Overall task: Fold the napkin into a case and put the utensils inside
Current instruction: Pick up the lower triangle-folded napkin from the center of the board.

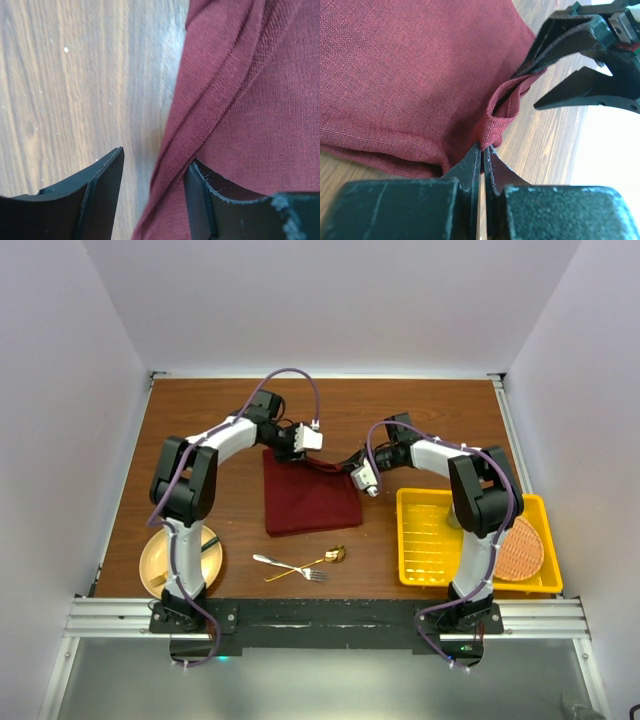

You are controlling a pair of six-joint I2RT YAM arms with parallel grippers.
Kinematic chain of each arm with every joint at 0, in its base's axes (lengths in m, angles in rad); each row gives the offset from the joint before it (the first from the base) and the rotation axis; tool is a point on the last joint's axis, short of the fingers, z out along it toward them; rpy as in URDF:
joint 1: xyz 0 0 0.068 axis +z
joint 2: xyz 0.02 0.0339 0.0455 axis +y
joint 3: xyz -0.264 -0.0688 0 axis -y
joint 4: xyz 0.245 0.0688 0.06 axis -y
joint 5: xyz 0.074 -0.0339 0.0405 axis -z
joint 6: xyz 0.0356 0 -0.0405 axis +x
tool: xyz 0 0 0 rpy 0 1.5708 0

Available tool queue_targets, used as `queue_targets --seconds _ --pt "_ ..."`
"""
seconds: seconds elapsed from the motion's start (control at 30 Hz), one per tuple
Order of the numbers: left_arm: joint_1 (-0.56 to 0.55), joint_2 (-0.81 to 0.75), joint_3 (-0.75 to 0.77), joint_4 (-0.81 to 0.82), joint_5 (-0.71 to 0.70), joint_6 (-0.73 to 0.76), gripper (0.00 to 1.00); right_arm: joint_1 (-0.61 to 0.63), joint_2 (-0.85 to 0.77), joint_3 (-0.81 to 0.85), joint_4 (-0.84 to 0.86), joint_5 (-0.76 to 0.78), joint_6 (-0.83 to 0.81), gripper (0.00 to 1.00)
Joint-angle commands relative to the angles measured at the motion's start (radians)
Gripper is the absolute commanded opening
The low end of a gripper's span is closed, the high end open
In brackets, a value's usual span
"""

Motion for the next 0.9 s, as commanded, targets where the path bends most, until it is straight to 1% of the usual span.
queue_targets --seconds 0.0,0.17,0.27,0.3,0.37,0.4,0.43,0.47,0.5,0.53,0.57,0.6,0.63,0.67,0.7,0.77,0.8,0.87 --pt "-0.005 0.020 0.065 -0.037 0.087 0.046 0.53 -0.006 -0.019 -0.002 0.009 -0.064 -0.243 0.00" --pt "-0.006 0.057 0.114 -0.124 0.122 0.078 0.43 -0.009 -0.014 -0.002 0.015 -0.064 -0.237 0.00" --pt "-0.009 0.066 0.122 -0.141 0.130 0.085 0.36 -0.012 -0.014 -0.002 0.018 -0.064 -0.232 0.00" --pt "-0.009 0.071 0.122 -0.143 0.130 0.086 0.29 -0.010 -0.013 -0.003 0.020 -0.064 -0.232 0.00" --pt "-0.011 0.074 0.123 -0.151 0.127 0.088 0.21 -0.012 -0.013 -0.005 0.024 -0.064 -0.231 0.00" --pt "-0.011 0.074 0.123 -0.152 0.122 0.080 0.11 -0.012 -0.013 -0.005 0.026 -0.061 -0.228 0.00" --pt "-0.011 0.076 0.123 -0.149 0.116 0.075 0.04 -0.012 -0.013 -0.005 0.028 -0.060 -0.226 0.00" --pt "-0.011 0.077 0.123 -0.146 0.110 0.071 0.00 -0.013 -0.011 -0.005 0.028 -0.056 -0.223 0.00" --pt "-0.011 0.074 0.117 -0.141 0.093 0.062 0.00 -0.015 -0.014 -0.008 0.026 -0.054 -0.219 0.00" --pt "-0.011 0.074 0.114 -0.132 0.089 0.056 0.00 -0.017 -0.016 -0.007 0.028 -0.051 -0.214 0.02" --pt "-0.011 0.073 0.111 -0.126 0.084 0.051 0.00 -0.018 -0.020 -0.008 0.029 -0.045 -0.208 0.17" --pt "-0.011 0.070 0.106 -0.123 0.075 0.043 0.00 -0.020 -0.024 -0.010 0.031 -0.035 -0.182 0.29" --pt "-0.011 0.068 0.105 -0.112 0.072 0.040 0.00 -0.020 -0.031 -0.013 0.043 -0.028 -0.160 0.35" --pt "-0.011 0.066 0.102 -0.108 0.072 0.037 0.00 -0.023 -0.049 -0.016 0.058 -0.024 -0.128 0.45" --pt "-0.011 0.065 0.102 -0.100 0.070 0.025 0.00 -0.023 -0.065 -0.023 0.075 -0.010 -0.029 0.50" --pt "-0.011 0.066 0.106 -0.094 0.070 0.016 0.00 -0.026 -0.106 -0.026 0.127 0.013 0.095 0.59" --pt "-0.011 0.069 0.115 -0.094 0.067 0.010 0.00 -0.029 -0.122 -0.026 0.144 0.042 0.243 0.64" --pt "-0.011 0.074 0.122 -0.097 0.064 0.005 0.00 -0.029 -0.151 -0.025 0.210 0.082 0.437 0.70"
